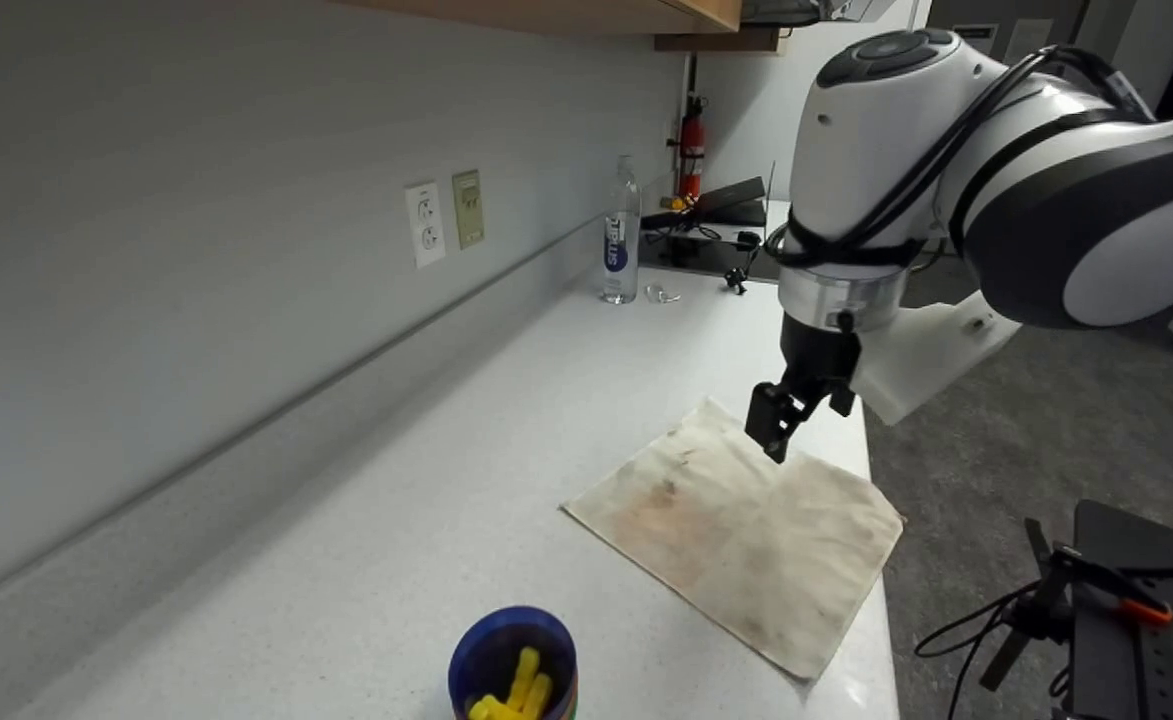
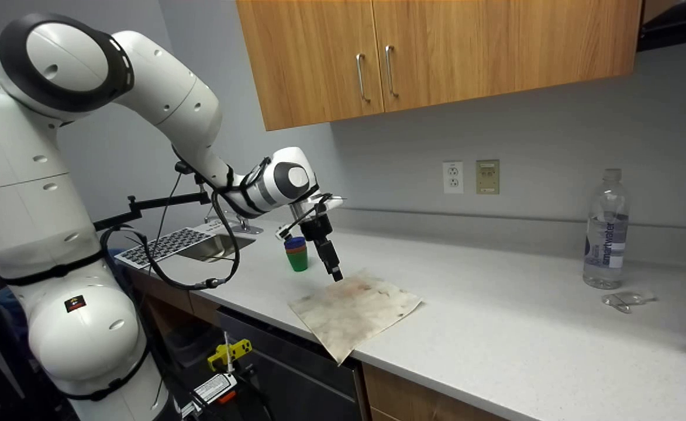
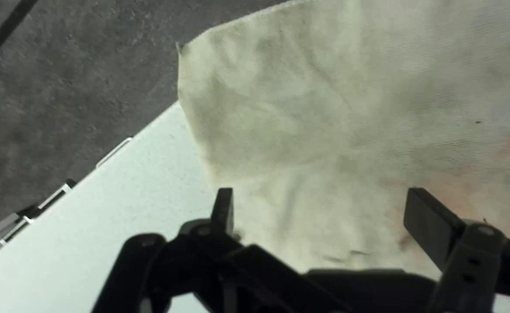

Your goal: Unfold the cloth

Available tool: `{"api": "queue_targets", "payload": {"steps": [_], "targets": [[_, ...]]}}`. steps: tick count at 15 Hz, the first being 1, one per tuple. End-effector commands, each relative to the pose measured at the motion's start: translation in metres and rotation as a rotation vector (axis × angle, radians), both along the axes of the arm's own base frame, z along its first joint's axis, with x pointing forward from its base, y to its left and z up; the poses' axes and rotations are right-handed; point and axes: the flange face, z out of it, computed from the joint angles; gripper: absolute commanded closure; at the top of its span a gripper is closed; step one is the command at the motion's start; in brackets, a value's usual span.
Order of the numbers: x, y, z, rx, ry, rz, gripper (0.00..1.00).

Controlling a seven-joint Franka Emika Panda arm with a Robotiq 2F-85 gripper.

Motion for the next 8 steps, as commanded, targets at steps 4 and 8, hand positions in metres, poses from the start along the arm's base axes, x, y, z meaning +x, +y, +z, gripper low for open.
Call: {"api": "queue_targets", "payload": {"steps": [4, 8], "targets": [[-0.016, 0.007, 0.075, 0.077, -0.068, 0.263, 0.0], [-0.029, 0.006, 0.106, 0.11, -0.097, 0.391, 0.0]]}}
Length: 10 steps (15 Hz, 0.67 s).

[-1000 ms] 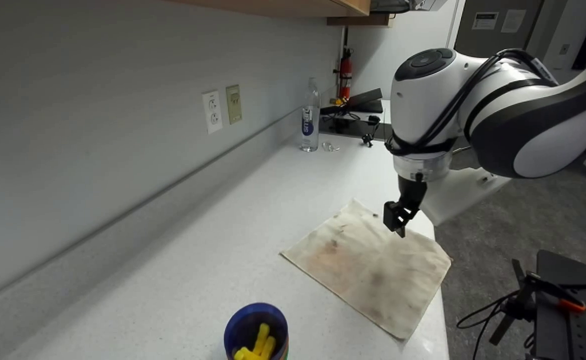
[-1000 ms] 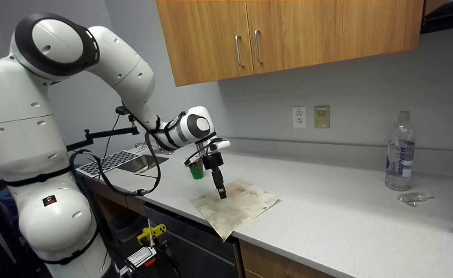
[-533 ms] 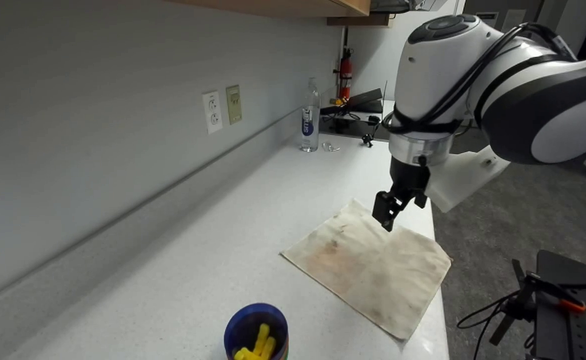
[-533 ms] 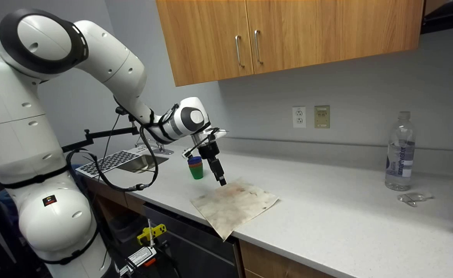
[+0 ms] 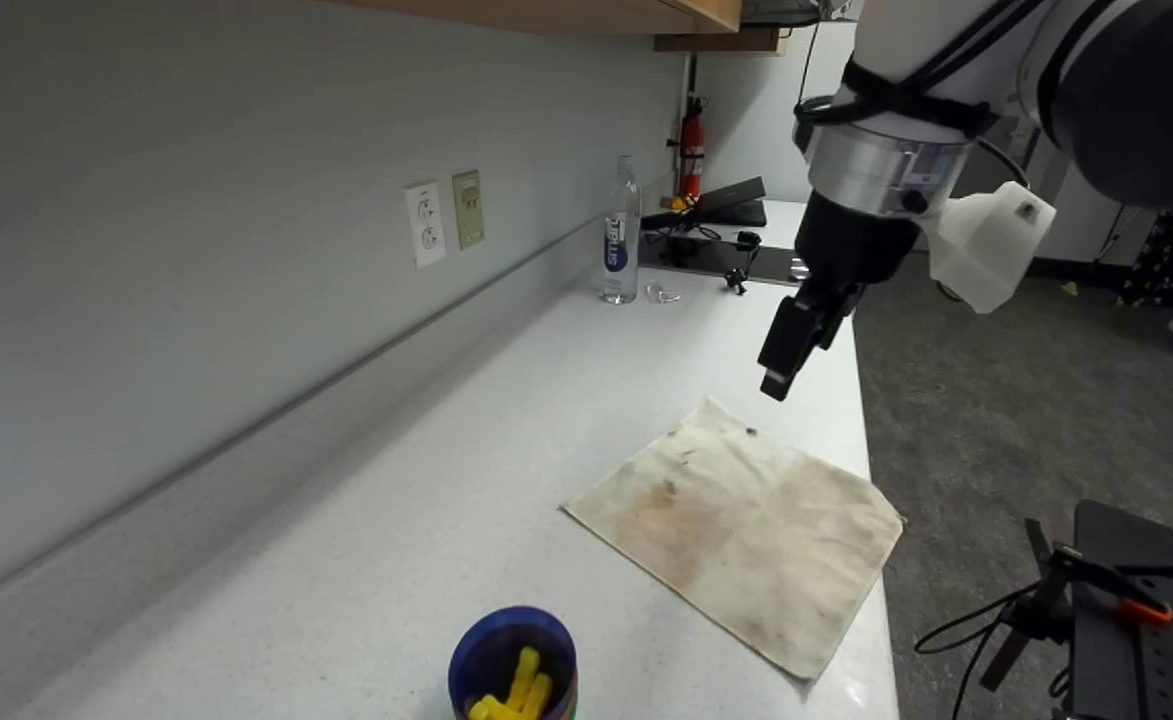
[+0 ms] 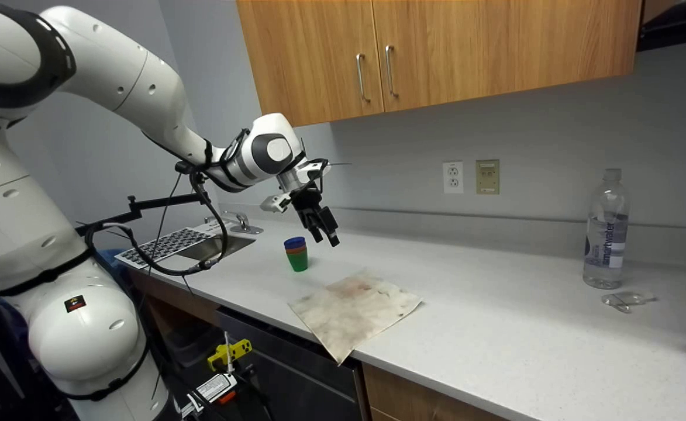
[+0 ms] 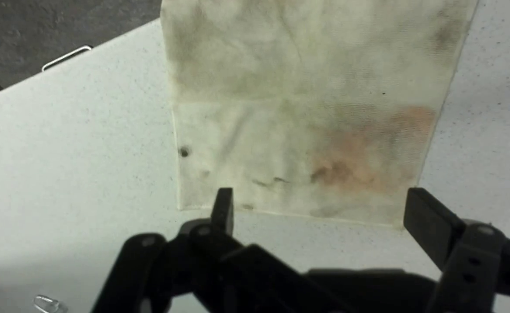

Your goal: Unfold the cloth

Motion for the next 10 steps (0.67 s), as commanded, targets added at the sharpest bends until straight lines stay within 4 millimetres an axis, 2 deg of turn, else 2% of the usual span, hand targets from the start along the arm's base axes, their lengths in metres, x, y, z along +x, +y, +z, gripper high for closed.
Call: {"api": "queue_targets", "payload": {"steps": [1, 6, 7, 10], "targets": [[-0.024, -0.007, 0.031, 0.045, -0.036, 0.117, 0.0], [-0.043, -0.015, 0.059, 0.089, -0.078, 0.175, 0.0], [-0.027, -0.006, 0.049, 0.064, -0.048, 0.15, 0.0], [-0.035, -0.009, 0.056, 0.069, -0.063, 0.161, 0.0]]}}
